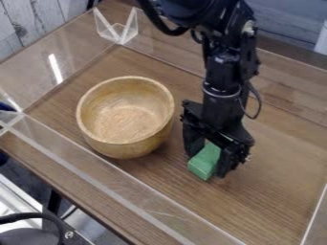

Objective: Put the green block in the brown bowl

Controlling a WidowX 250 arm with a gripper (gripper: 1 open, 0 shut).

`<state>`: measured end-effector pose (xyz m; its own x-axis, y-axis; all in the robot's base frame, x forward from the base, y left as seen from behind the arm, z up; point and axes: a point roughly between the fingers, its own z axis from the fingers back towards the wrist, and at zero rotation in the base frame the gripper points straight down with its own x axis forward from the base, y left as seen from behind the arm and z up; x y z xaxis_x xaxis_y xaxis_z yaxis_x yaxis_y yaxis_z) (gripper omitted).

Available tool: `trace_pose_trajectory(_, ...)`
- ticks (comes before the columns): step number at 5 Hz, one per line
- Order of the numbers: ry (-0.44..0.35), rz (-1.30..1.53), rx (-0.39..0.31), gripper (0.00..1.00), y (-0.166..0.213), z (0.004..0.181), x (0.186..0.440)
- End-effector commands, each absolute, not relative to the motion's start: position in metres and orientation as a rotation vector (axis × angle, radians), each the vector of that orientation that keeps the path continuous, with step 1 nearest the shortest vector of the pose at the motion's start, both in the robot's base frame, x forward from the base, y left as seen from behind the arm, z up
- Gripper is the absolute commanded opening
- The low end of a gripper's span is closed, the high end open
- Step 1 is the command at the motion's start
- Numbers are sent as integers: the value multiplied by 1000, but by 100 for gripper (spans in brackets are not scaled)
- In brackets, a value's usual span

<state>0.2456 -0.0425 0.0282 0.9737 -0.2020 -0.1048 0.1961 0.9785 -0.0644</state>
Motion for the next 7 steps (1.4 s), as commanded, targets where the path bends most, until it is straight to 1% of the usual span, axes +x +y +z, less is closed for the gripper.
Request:
trace_pose_trajectory(1,59,-192,-60,100,-41,38,259)
trace_pose_trajectory(2,59,-188,-61,0,-41,37,260)
trace_pose_trajectory(3,55,-187,-64,0,-40,41,259)
trace_pose_trajectory(4,40,-187,-65,0,-37,52,258)
trace_pose_trajectory(5,15,-182,-63,0,-33,69,258)
trace_pose_trajectory(6,-25,-161,-58,0,-22,94,259)
trace_pose_trajectory(7,-51,-118,-42,0,-2,115,262)
